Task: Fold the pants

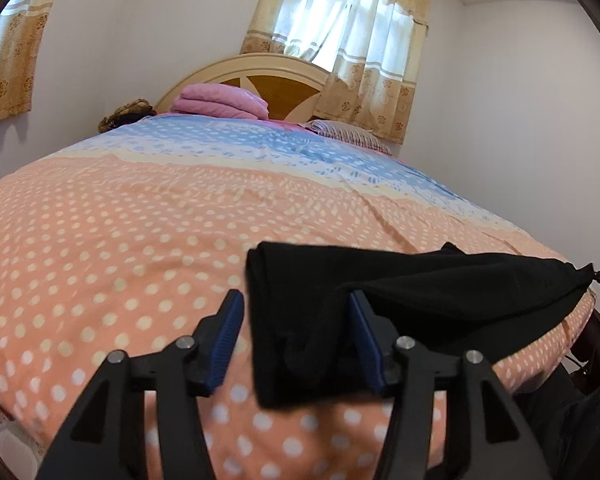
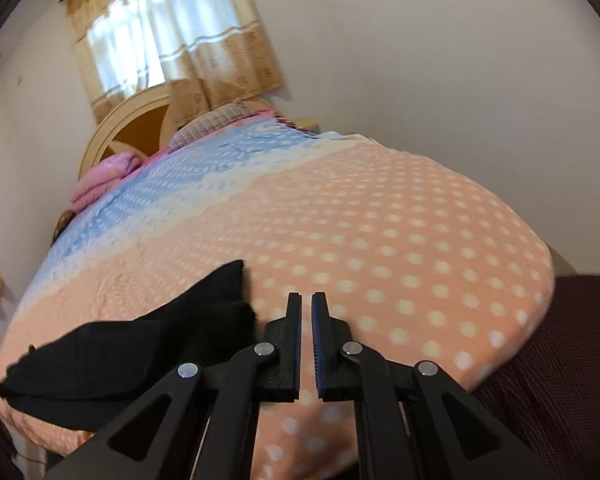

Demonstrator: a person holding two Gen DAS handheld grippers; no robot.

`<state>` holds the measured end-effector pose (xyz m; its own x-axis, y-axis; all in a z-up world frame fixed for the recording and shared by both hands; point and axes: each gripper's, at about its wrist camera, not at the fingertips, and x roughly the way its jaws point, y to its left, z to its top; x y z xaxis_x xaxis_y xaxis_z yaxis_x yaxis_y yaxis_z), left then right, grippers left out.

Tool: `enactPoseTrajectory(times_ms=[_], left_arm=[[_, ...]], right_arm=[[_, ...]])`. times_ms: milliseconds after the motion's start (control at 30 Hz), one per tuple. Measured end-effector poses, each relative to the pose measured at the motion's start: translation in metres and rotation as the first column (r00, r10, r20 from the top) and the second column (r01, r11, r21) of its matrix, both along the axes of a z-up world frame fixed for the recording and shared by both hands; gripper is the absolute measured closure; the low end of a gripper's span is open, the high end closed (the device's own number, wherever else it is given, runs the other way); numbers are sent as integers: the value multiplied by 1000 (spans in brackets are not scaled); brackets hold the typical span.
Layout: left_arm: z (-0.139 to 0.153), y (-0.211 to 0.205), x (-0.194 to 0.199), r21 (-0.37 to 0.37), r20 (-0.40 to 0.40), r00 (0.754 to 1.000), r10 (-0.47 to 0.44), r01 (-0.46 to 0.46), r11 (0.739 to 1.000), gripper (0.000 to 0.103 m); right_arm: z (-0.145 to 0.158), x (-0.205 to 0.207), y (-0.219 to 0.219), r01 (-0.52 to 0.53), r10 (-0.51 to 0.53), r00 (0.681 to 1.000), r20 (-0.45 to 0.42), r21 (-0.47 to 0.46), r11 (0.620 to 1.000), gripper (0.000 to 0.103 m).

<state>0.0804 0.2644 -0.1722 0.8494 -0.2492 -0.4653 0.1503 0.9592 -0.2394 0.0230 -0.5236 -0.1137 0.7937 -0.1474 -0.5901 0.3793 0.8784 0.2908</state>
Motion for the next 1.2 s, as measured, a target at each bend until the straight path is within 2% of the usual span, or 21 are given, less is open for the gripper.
enactPoseTrajectory(times_ms=[67,100,133,167,300,400,467,500,567,600,667,700,767,900,967,1067,1100,1133,1167,1200], left_arm=[[-3,3,-10,38,-4,1000,13,-13,999,34],[-4,5,-15,48,-7,1000,18,-17,999,33],[-6,8,-18,54,-16,1000,24,-23,998,33],[-7,10,-22,61,-21,999,32,-31,998,33],[-9,25,-37,64,-33,996,81,-79,995,33],[-3,22,-45,48,-11,997,73,-72,996,33],[4,11,-50,52,14,999,43,-43,998,33],[7,7,-51,56,23,999,30,-31,998,33],[13,-10,-52,90,45,999,0,-4,996,33],[15,-20,-49,110,49,999,-16,11,994,33],[14,-33,-39,150,32,999,-31,26,988,34],[13,-40,-34,177,27,999,-37,32,984,34],[11,-53,-23,235,13,999,-47,43,971,43],[4,-63,-7,286,-30,999,-37,44,957,55],[-1,-65,0,318,-47,998,-40,53,947,68],[-2,-65,6,311,-58,997,-45,61,949,78],[-1,-65,8,318,-56,998,-41,57,946,80],[0,-65,8,323,-53,998,-40,55,945,84],[3,-64,9,319,-47,998,-49,61,946,87],[7,-63,10,316,-40,998,-52,62,947,87]], right_arm=[[2,-9,-2,28,-28,1000,8,-9,1000,93],[4,-14,-1,34,-34,999,14,-21,999,81],[8,-18,4,35,-35,999,22,-34,999,64],[12,-22,11,26,-25,999,34,-47,999,58],[32,-19,59,-75,82,994,70,-105,992,56],[38,1,113,-224,231,972,37,-134,965,56],[38,16,165,-339,344,939,-12,-205,918,56],[36,24,202,-423,426,904,-44,-247,872,56],[29,34,249,-525,524,847,-87,-284,802,56],[23,42,282,-581,575,809,-122,-310,752,56],[12,52,321,-645,629,758,-171,-340,684,56],[3,58,348,-681,658,724,-207,-362,636,56],[-11,66,382,-724,686,679,-262,-395,565,56],[-29,74,426,-763,708,624,-329,-451,463,56],[-36,75,438,-767,702,616,-358,-477,429,56],[-51,80,451,-762,674,610,-417,-543,353,56],[-54,82,454,-759,670,609,-424,-557,337,63],[-53,82,455,-759,678,606,-416,-558,337,82],[-49,84,455,-761,682,604,-412,-551,342,92],[-44,84,456,-759,683,608,-404,-549,351,97]])
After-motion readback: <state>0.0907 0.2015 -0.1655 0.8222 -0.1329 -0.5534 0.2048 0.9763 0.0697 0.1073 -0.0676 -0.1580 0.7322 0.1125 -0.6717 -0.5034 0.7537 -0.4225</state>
